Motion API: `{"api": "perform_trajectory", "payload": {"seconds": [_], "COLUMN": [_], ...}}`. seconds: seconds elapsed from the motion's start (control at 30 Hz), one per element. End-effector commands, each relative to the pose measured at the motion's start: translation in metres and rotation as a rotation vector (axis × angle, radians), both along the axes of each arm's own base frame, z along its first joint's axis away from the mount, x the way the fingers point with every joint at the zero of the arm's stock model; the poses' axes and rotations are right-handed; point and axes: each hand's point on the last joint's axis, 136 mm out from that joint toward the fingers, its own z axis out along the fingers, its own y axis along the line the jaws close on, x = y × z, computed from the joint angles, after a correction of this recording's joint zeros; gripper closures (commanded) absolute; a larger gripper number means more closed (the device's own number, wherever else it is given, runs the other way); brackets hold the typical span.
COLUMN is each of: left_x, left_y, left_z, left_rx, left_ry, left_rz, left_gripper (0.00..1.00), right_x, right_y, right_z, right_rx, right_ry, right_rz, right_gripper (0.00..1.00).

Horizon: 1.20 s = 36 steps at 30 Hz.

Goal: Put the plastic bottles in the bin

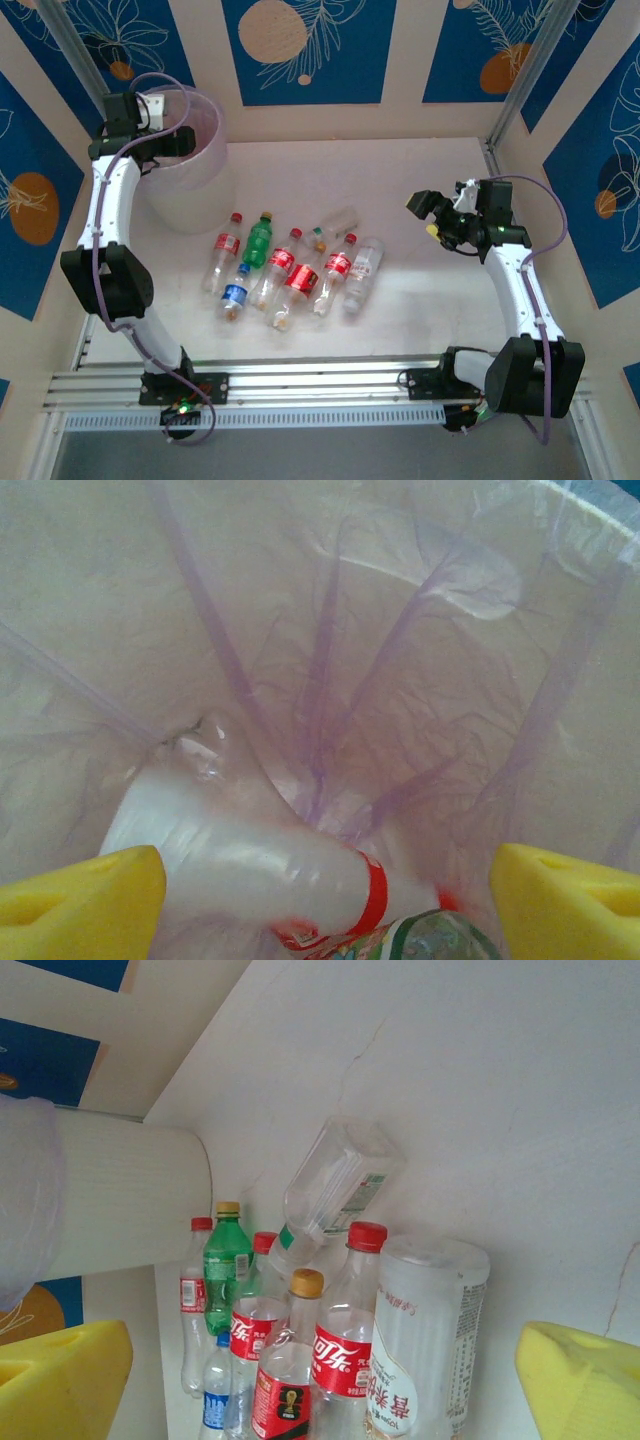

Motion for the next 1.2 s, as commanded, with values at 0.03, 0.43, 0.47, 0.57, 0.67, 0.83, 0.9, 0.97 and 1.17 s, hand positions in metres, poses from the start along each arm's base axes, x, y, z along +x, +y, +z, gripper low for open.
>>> {"api": "perform_trajectory", "payload": {"seconds": [0.03, 0.43, 0.47, 0.57, 0.67, 0.83, 0.9, 0.97, 1.17], "left_x": [0.001, -0.031, -0.037, -0.061, -0.091, -0.133, -0.145, -0.154, -0.175], "left_y": [0.001, 0.005, 0.005, 0.009, 0.002, -0.048, -0.075, -0.102, -0.187], "left_z": [0.009, 0.079, 0.086, 0.11, 0.133, 0.135, 0.123, 0.112, 0.061], "left_rx": [-0.007, 0.038, 0.044, 0.076, 0.082, -0.007, -0.034, -0.054, -0.21], "left_ry": [-0.016, -0.111, -0.12, -0.157, -0.222, -0.261, -0.253, -0.234, -0.099], "left_rz": [-0.015, 0.028, 0.033, 0.079, 0.095, 0.01, -0.042, -0.096, -0.259], "left_gripper": [0.14, 0.03, 0.02, 0.0, 0.0, 0.0, 0.0, 0.0, 0.0], "right_x": [-0.012, -0.041, -0.039, -0.03, -0.022, -0.017, -0.013, -0.009, -0.002], "right_y": [0.007, 0.06, 0.064, 0.07, 0.069, 0.075, 0.079, 0.083, 0.091], "right_z": [-0.005, -0.06, -0.063, -0.07, -0.082, -0.111, -0.119, -0.123, -0.14], "right_rx": [-0.048, -0.226, -0.219, -0.234, -0.276, -0.309, -0.308, -0.302, -0.31], "right_ry": [0.054, 0.28, 0.291, 0.303, 0.332, 0.401, 0.405, 0.411, 0.436], "right_rz": [0.027, 0.069, 0.069, 0.058, 0.042, 0.035, 0.033, 0.037, 0.046], "right_gripper": [0.02, 0.09, 0.1, 0.13, 0.18, 0.21, 0.21, 0.22, 0.19]}}
